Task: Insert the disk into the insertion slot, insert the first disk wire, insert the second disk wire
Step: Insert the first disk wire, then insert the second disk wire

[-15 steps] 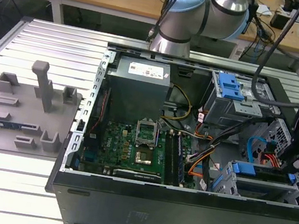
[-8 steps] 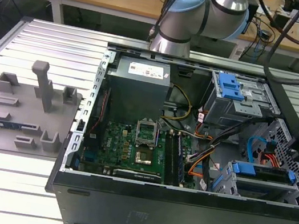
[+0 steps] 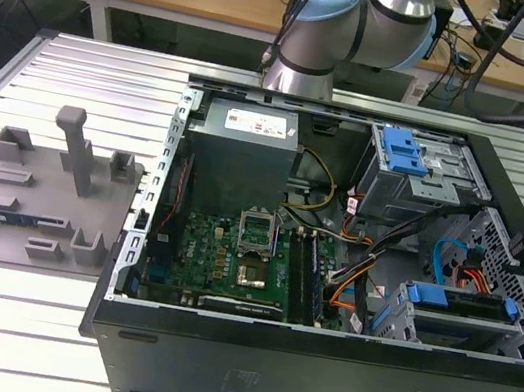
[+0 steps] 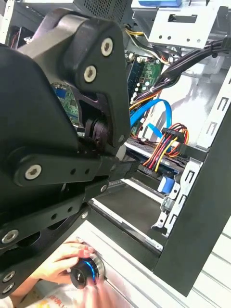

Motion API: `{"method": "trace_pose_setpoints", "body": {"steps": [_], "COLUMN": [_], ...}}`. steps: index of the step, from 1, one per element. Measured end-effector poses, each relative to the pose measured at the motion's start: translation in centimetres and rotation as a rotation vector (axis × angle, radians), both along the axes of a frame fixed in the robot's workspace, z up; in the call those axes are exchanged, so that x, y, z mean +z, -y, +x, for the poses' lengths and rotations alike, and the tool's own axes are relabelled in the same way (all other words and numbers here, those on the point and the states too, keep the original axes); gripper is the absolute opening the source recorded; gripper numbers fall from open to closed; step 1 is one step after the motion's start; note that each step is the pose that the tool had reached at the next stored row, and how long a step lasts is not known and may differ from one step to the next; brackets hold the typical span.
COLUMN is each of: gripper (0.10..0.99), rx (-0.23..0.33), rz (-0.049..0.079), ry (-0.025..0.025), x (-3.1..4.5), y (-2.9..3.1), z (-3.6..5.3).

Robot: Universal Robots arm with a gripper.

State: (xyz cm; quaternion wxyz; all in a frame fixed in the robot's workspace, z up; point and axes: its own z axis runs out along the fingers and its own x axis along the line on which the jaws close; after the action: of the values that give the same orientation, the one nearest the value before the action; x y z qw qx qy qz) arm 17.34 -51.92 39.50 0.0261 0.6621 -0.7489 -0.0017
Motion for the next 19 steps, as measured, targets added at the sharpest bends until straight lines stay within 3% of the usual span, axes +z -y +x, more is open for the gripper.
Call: {"method": "trace_pose_setpoints", "body": {"steps": [16,17,18,19], "gripper": [0.106,0.106,0.106,0.106], "rx": [0.000,0.000,0.000,0.000], "rz": [-0.006,-0.029,-0.062,-0.082], "ry": [-0.0001,-0.0002,-0.0007,-0.0011], "x": [-0.01,-0.01,0.00,0.00], "y": [-0.25,-0.61,-1.18,-1.48], "z": [0.00,0.01,0.00,0.00]}}
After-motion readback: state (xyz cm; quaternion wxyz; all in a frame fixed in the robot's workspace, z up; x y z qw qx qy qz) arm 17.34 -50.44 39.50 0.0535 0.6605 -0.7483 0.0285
